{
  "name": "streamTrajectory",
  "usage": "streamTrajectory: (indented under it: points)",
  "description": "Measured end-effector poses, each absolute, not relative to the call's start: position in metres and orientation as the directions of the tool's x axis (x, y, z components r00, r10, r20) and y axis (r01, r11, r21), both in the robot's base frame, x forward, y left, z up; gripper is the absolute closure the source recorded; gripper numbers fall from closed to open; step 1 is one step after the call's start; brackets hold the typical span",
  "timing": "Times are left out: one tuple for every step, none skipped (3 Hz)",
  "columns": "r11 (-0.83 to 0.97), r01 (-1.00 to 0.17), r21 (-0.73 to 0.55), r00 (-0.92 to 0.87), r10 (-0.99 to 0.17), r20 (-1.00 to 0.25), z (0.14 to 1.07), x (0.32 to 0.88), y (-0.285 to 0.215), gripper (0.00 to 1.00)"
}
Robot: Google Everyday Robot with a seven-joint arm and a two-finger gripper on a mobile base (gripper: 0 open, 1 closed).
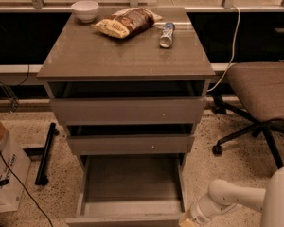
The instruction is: Close bottom drawer
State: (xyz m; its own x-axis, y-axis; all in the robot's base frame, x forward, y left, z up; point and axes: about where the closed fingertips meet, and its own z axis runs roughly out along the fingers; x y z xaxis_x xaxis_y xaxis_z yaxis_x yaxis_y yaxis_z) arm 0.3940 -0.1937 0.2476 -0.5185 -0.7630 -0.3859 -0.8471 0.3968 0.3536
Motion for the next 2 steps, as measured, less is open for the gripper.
streamTrajectory:
  points:
    - [0.4,-0.823,0.403,-0.548,-0.743,-0.384,0.222,0.389,-0.189,1.0]
    - [0.407,-0.799,0.442,-0.581,-0.711,-0.397,0.196,0.39,-0.183,1.0]
